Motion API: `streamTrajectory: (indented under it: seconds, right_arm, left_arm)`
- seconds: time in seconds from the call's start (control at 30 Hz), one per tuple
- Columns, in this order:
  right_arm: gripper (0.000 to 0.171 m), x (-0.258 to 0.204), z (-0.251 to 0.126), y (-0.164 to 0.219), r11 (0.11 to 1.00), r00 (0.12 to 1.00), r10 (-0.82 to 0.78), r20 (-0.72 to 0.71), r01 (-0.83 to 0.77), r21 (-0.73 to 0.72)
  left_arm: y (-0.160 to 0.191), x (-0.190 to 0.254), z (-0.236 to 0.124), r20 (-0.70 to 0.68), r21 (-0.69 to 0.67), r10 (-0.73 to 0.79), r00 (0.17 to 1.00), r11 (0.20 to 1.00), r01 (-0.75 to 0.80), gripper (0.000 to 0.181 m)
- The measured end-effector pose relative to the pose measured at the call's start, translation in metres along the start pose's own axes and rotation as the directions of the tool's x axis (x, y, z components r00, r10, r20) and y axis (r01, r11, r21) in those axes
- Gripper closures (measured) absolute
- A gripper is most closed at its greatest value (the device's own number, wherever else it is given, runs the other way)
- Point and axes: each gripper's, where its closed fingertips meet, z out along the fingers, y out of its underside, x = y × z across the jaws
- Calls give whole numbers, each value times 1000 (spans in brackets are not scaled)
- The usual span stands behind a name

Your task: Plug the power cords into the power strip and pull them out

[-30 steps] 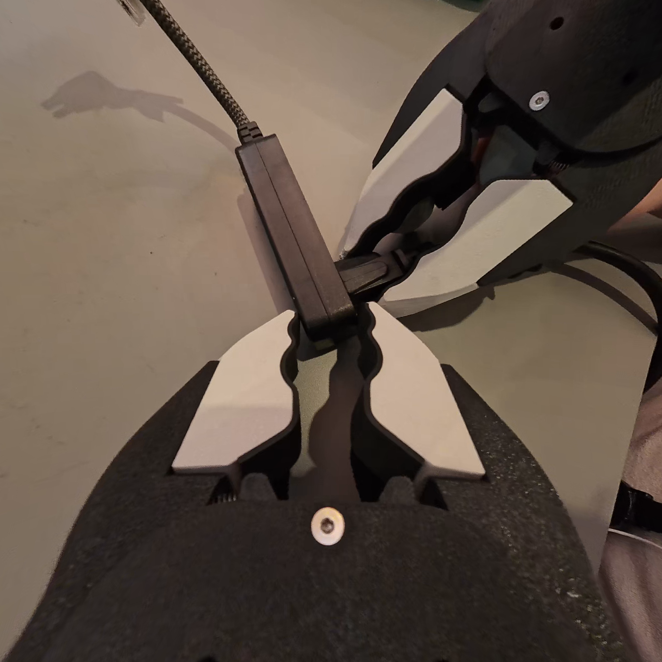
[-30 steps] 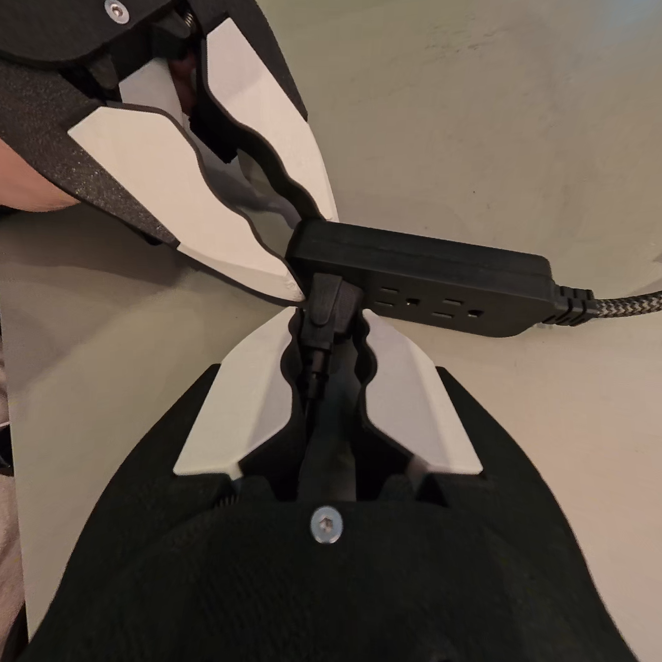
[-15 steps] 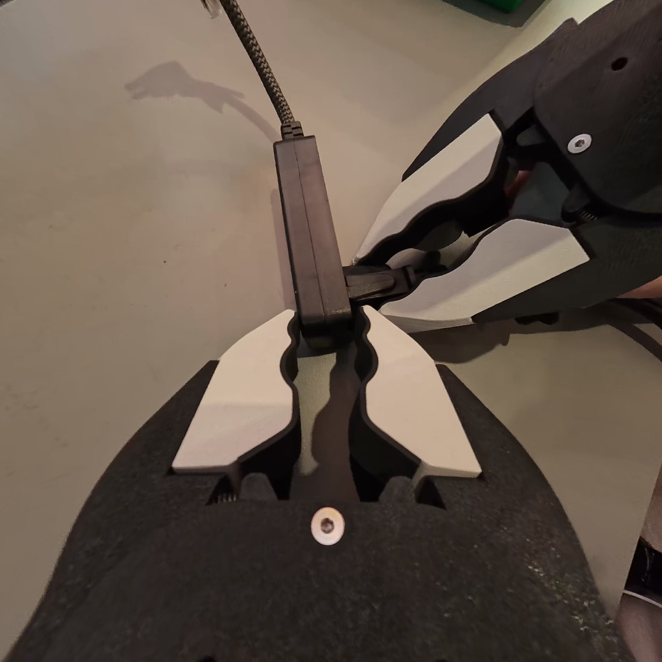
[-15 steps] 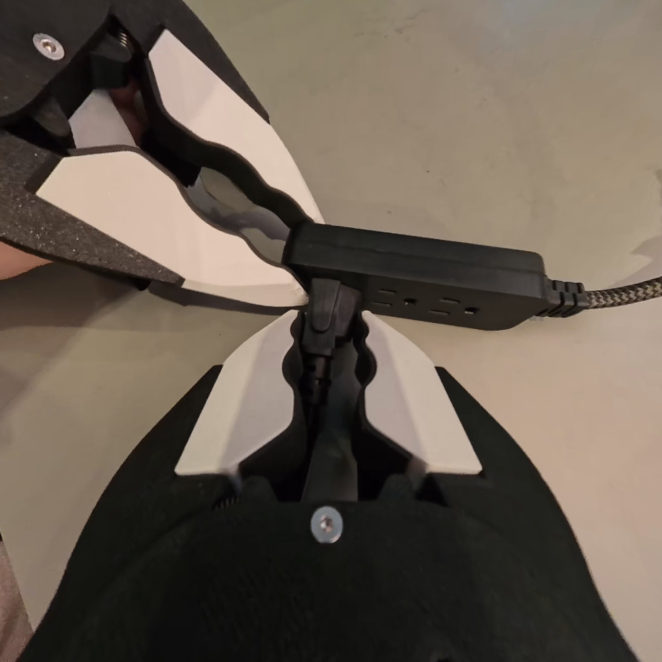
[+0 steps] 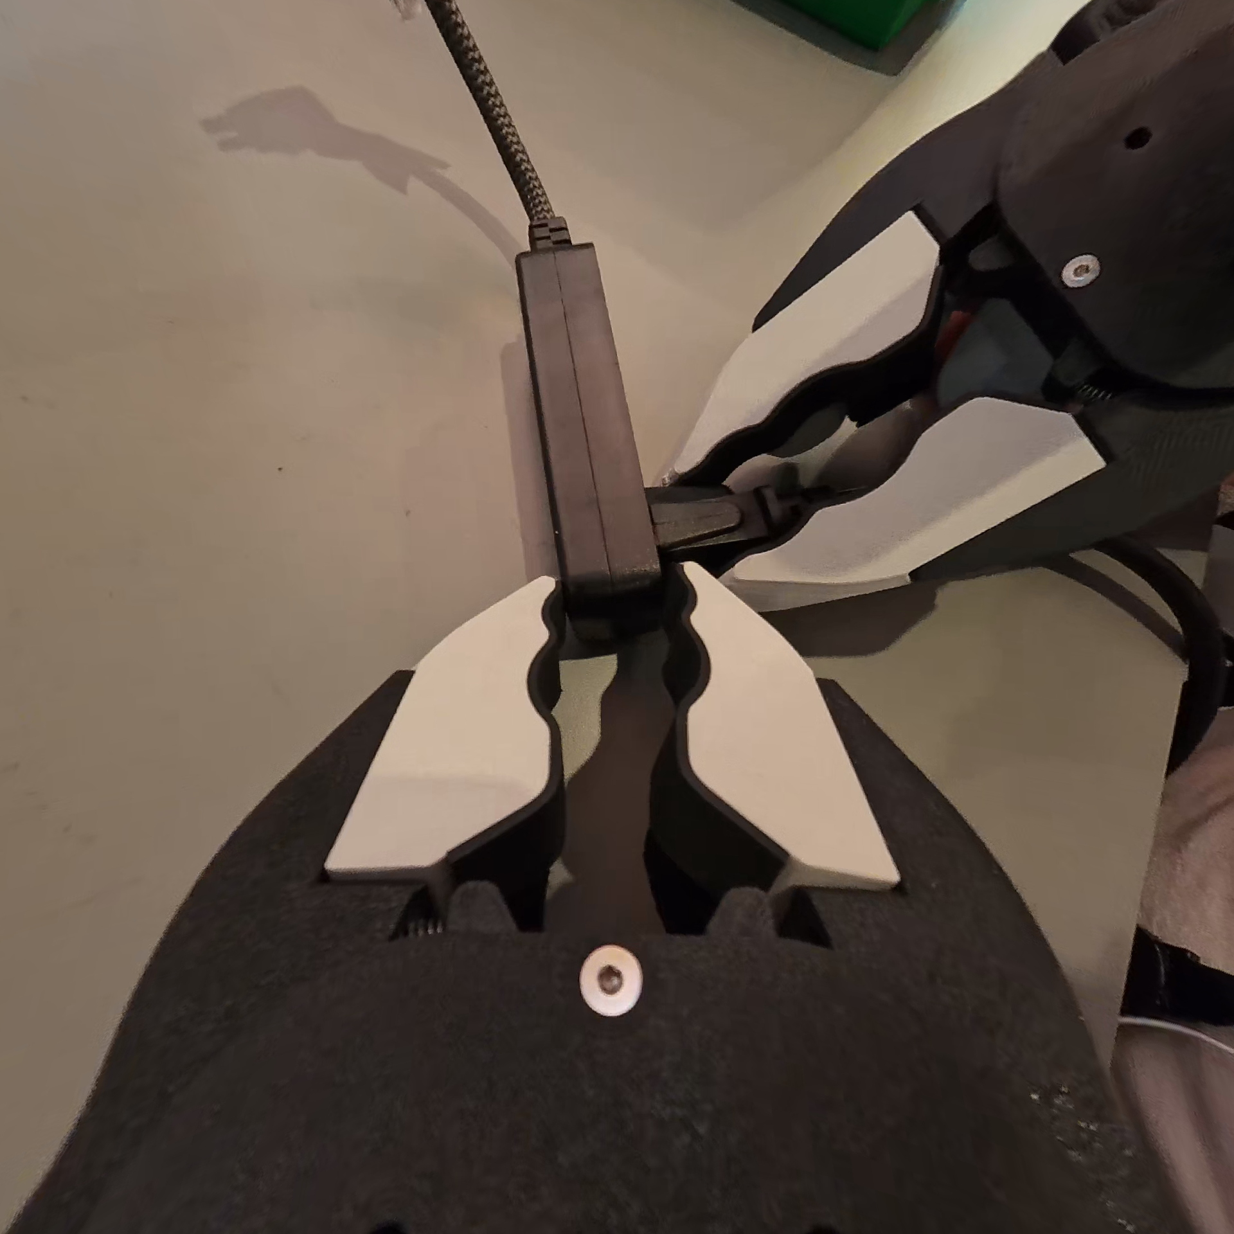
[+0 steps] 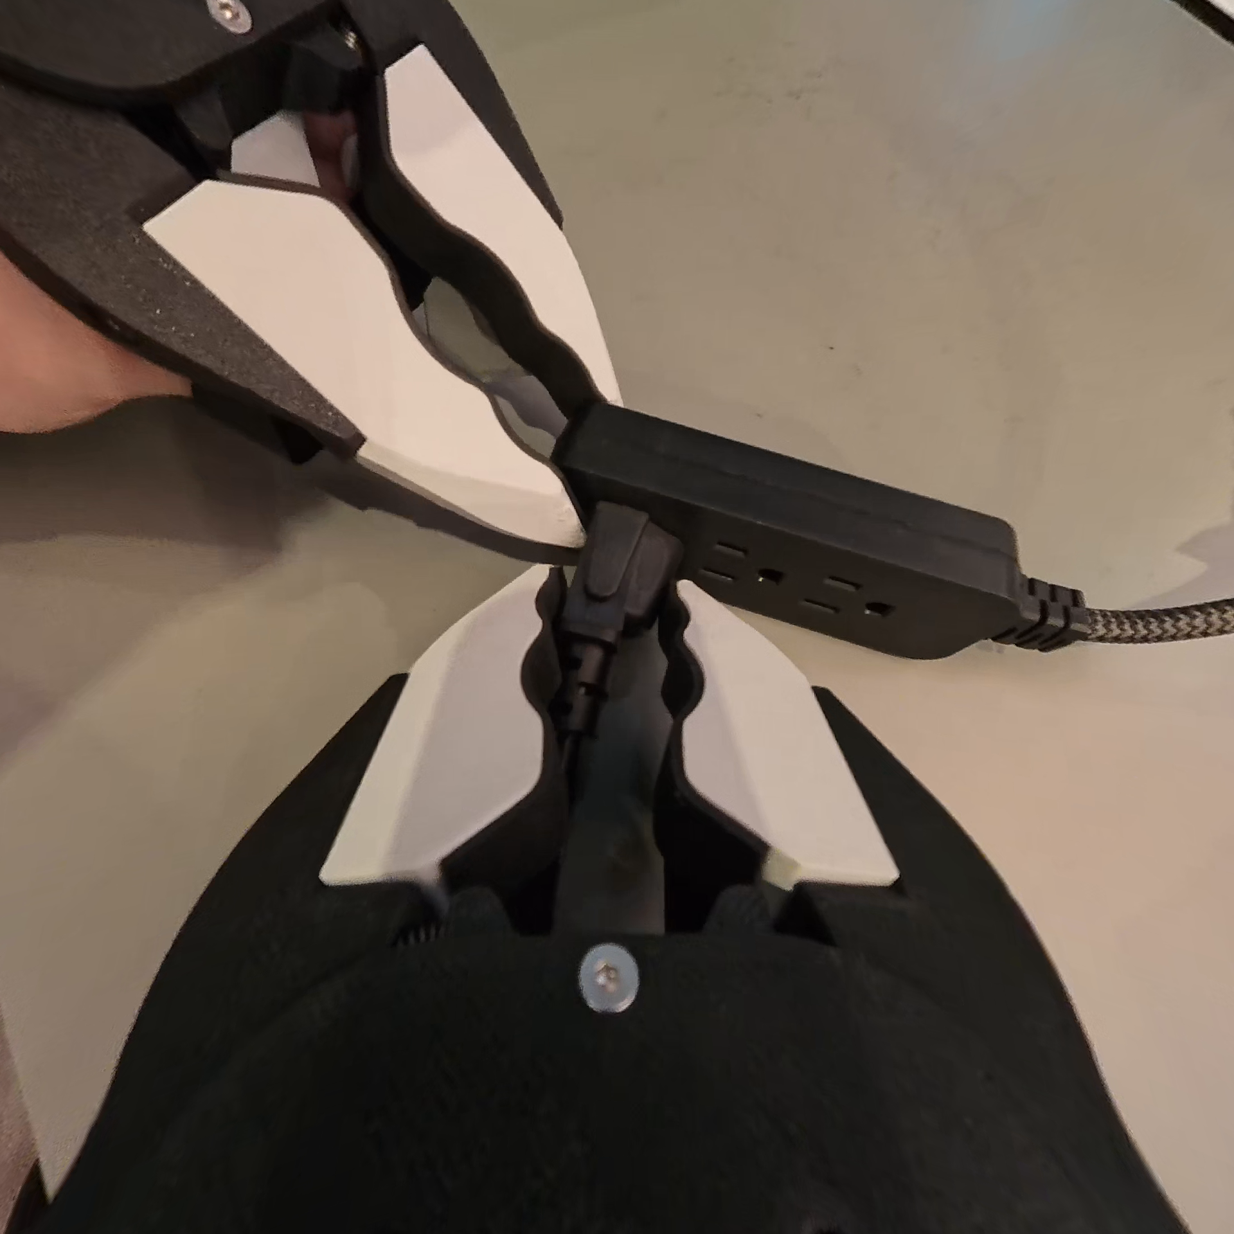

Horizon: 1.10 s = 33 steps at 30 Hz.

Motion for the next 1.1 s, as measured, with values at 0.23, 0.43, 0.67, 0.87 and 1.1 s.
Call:
streamTrajectory:
  seconds: [0.23,0.43,0.67,0.87,1.1]
  right_arm:
    - [140,4,-4,5,999,999,30,22,-30,-12]
    - [141,3,-7,6,999,998,-39,44,39,-11]
    - [140,-7,-10,10,981,952,-187,241,192,3]
    - [139,-7,-29,31,925,810,-348,472,378,33]
    - [135,0,-42,42,871,695,-444,566,483,91]
  left_arm:
    - [-3,8,4,-10,-13,28,1000,1000,-28,152]
    - [-8,7,-14,-84,-32,-50,995,998,48,144]
    - [-50,4,-21,-362,-75,11,932,996,-41,135]
    - [-33,33,-11,-506,-63,441,741,838,-542,109]
    - [-29,41,24,-580,-74,654,486,552,-831,83]
